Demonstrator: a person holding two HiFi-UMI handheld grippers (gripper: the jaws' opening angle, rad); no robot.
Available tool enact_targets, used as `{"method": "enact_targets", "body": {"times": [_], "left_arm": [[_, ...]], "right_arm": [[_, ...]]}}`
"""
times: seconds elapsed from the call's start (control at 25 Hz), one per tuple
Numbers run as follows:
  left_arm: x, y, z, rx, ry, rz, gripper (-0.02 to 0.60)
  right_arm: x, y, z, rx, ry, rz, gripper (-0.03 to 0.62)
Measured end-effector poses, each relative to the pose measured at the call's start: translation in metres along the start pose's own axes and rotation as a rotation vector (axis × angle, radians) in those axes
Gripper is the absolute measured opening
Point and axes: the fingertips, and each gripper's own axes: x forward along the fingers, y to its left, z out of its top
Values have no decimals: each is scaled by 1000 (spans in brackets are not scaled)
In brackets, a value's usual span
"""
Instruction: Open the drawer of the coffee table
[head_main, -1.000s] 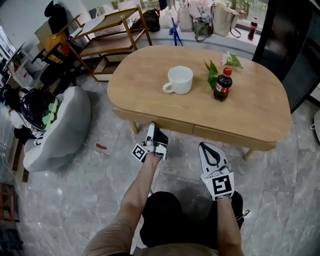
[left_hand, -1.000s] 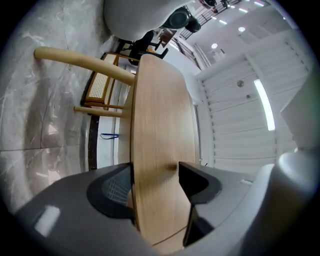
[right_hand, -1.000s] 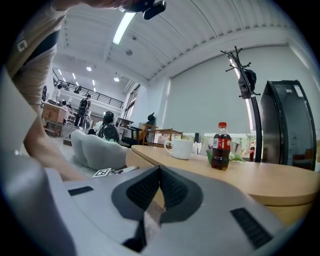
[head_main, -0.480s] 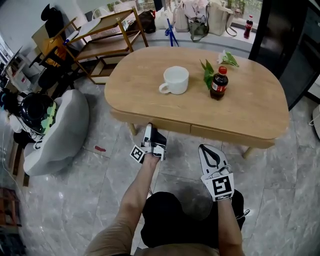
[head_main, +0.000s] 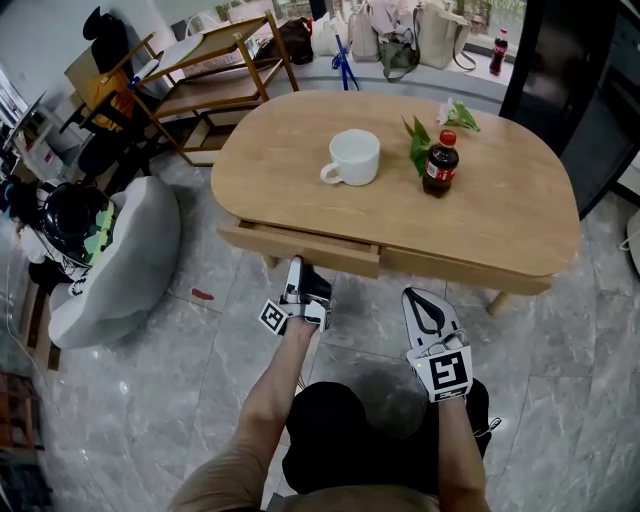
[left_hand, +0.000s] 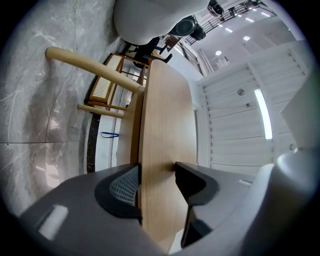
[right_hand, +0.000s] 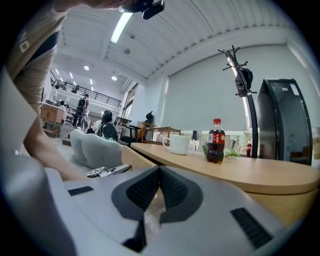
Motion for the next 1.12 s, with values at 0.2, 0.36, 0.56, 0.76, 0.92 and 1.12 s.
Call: {"method": "enact_targets", "body": {"times": [0.2,0.36,0.56,0.76,0.92,1.12], "left_arm": [[-12,-10,-2,-7,3,7,225],[-29,-18,-2,5,-6,14,225],[-42,-30,-5,-1,1,14,225],[-64,-41,-5,11,-10,11,224],[-71,-49,-7,6,-3,9,224],[-87,-55,-7,13,-14,4,224]], "right_arm": [[4,6,2,26,-24,14,5],[6,11,3,36,-27,33,5],[8,13,6,54,-33,40,5],[9,14,8,71,-38,58,5],[8,13,9,76,-44,54,5],[5,14,8,77,-48,68,5]]}}
